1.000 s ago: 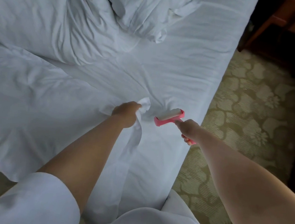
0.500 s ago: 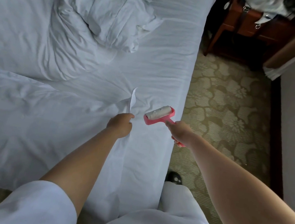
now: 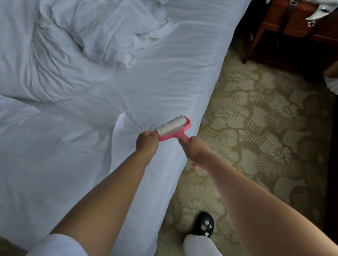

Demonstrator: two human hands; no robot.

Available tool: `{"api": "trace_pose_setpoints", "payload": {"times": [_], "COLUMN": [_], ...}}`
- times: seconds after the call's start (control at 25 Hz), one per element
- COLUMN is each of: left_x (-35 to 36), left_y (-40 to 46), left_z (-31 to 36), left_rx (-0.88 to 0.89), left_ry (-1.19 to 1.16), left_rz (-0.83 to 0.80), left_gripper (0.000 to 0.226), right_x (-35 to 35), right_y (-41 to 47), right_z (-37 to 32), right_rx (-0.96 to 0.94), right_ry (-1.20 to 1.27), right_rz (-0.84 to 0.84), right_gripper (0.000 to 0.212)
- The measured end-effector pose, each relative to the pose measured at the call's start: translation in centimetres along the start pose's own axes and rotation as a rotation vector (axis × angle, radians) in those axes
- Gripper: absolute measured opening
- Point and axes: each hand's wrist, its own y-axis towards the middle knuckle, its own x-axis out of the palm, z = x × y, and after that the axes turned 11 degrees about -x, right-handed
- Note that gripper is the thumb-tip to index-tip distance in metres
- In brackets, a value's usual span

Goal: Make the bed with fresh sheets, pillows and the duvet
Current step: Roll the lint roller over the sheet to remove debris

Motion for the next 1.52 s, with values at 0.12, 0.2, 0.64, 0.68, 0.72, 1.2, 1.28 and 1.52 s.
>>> {"api": "trace_pose_setpoints", "payload": {"times": [0.12, 0.2, 0.64, 0.68, 0.72, 1.2, 1.28, 1.52], "left_x": [3.1, 4.1, 8.8, 9.0, 9.3, 12.1, 13.2, 18.1], "left_y": [-1.2, -1.8, -0.3, 0.5, 1.4, 12.0, 13.0, 15.6], "left_z": [1.1, 2.0, 12.4, 13.2, 14.3, 30.7, 33.4, 43.1], "left_rx": [-0.09, -0.14, -0.086, -0.083, -0.077, -0.059, -0.077, -0.097], "left_ry": [-0.103, -0.137, -0.186, -0.179, -0.166, -0.159, -0.161, -0.237], "left_rz": [-0.01, -0.015, -0.045, -0.04, -0.04, -0.098, -0.11, -0.085], "left_gripper": [0.033, 0.036, 0.04, 0.04, 0.04, 0.04, 0.04, 0.04], "right_x": [-3.3, -5.3, -16.2, -16.8, -17.4, -28.2, -30.5, -40.5], "right_y": [0.4, 0.4, 4.2, 5.0, 6.0, 19.9, 22.1, 29.6], "right_z": [1.4, 2.0, 0.5, 0.1, -0.5, -7.7, -8.1, -9.3], "right_rx": [-0.013, -0.046, -0.139, -0.139, -0.137, -0.094, -0.088, -0.126], "right_ry": [0.004, 0.006, -0.048, -0.059, -0.078, -0.182, -0.196, -0.23], "right_rz": [-0.04, -0.083, -0.032, -0.034, -0.037, 0.018, 0.0, -0.039], "right_gripper": [0.058, 0.056, 0.052, 0.051, 0.05, 0.05, 0.049, 0.055]}}
